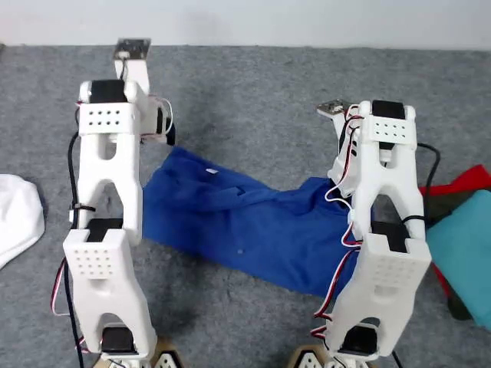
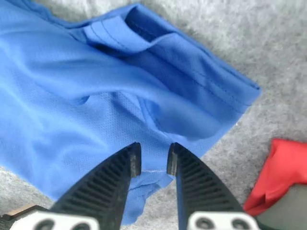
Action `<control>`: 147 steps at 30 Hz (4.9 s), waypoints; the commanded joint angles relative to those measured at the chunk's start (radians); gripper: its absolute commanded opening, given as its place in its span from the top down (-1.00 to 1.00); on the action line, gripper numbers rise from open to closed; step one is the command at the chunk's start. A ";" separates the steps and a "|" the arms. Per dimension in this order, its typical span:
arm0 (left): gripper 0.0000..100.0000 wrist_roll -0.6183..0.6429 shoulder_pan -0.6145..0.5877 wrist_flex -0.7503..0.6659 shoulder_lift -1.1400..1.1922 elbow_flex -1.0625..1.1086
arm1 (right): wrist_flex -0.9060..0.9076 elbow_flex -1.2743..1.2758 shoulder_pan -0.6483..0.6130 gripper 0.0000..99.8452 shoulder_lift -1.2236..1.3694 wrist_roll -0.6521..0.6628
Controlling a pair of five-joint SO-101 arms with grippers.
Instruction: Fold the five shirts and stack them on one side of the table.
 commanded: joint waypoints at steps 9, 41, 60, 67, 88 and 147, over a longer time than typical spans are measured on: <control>0.56 -0.252 0.103 0.078 0.150 0.124 | 0.004 -0.005 0.005 0.78 -0.051 0.009; 0.97 -0.473 0.144 0.083 0.253 0.035 | -0.004 -0.005 0.002 0.78 -0.050 0.009; 0.97 -0.394 0.201 0.081 0.117 -0.084 | -0.001 -0.005 -0.036 0.78 -0.050 0.002; 0.97 -0.448 0.273 0.083 0.118 -0.041 | 0.004 -0.006 -0.062 0.78 -0.062 0.002; 0.60 -0.245 0.084 -0.041 0.118 -0.038 | -0.093 -0.041 -0.226 0.42 0.068 0.009; 0.76 -0.298 -0.222 0.081 -0.819 0.789 | -0.031 0.229 -0.076 0.17 -0.202 0.198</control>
